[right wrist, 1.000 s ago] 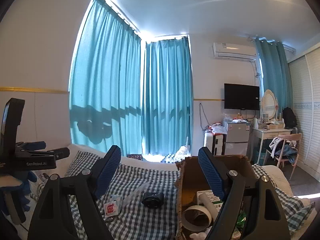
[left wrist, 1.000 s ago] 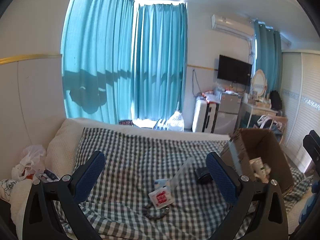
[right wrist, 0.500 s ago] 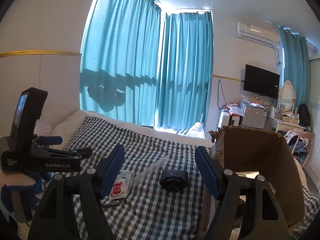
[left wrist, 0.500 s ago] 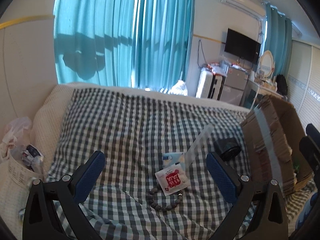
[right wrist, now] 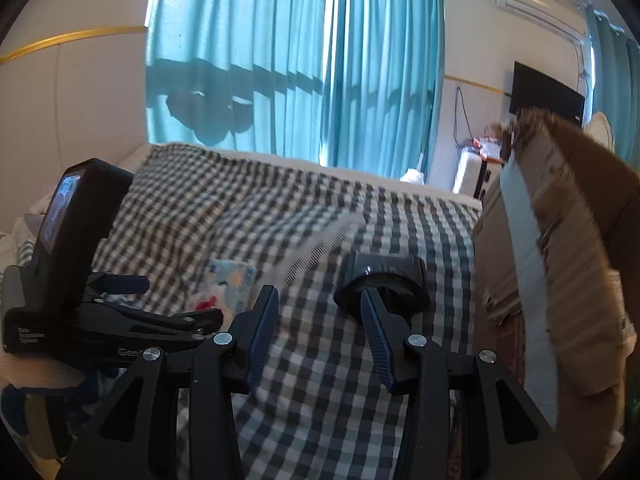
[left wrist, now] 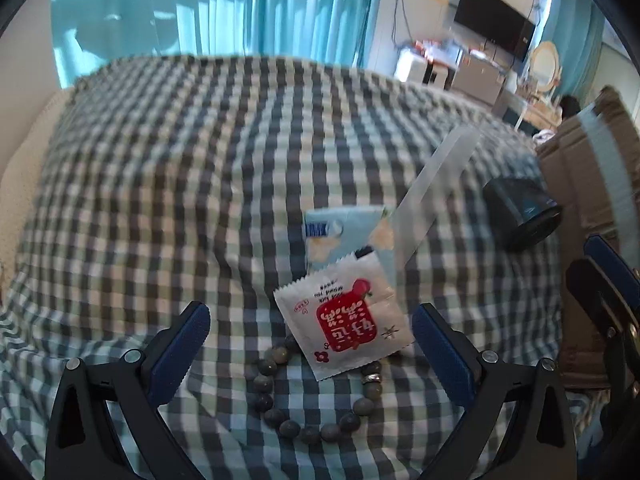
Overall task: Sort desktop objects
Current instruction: 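Grasp the blue floral packet with the left tool while the right tool grasps the black cup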
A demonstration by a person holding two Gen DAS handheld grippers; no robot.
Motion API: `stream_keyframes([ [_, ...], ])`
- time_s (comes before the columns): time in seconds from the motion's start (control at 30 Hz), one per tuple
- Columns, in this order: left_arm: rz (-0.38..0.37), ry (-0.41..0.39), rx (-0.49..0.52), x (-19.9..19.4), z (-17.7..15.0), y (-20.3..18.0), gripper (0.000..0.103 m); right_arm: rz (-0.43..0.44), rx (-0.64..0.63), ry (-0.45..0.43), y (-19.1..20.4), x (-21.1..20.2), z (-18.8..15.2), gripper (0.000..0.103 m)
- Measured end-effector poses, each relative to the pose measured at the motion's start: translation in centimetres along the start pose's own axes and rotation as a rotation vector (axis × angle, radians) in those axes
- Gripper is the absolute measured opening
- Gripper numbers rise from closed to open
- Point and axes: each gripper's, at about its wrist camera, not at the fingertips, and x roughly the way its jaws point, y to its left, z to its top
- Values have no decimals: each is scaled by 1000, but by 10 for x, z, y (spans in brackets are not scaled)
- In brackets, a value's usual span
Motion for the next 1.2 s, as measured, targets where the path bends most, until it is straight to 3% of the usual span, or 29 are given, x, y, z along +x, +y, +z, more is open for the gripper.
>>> stream_keyframes([
  [0.2, -20, 94, -6, 24, -7, 0, 100, 16, 34, -2, -11, 26, 0, 44],
  [0.3, -34, 95, 1, 25, -7, -1, 89, -5, 28, -16, -13, 35, -2, 57],
  [0.33, -40, 94, 0, 25, -8, -1, 76, -7, 38, -21, -16, 37, -2, 63],
  [0.37, -55, 100, -10, 26, -9, 1, 57, -5, 49, -24, -19, 39, -2, 66],
  [0.53, -85, 118, -35, 31, -11, 6, 54, 21, 67, -23, -29, 49, -2, 66],
  [0.6, -90, 114, -38, 29, -11, 8, 53, 15, 63, -22, -29, 51, -3, 55],
  [0.67, -96, 111, -39, 26, -10, 11, 53, 37, 54, -3, -29, 54, -4, 15],
  [0.7, -99, 110, -37, 25, -10, 11, 53, 42, 45, 0, -28, 54, -4, 11],
  [1.2, -145, -16, 29, -27, -6, 22, 47, 11, 4, -100, -6, 5, 17, 11],
])
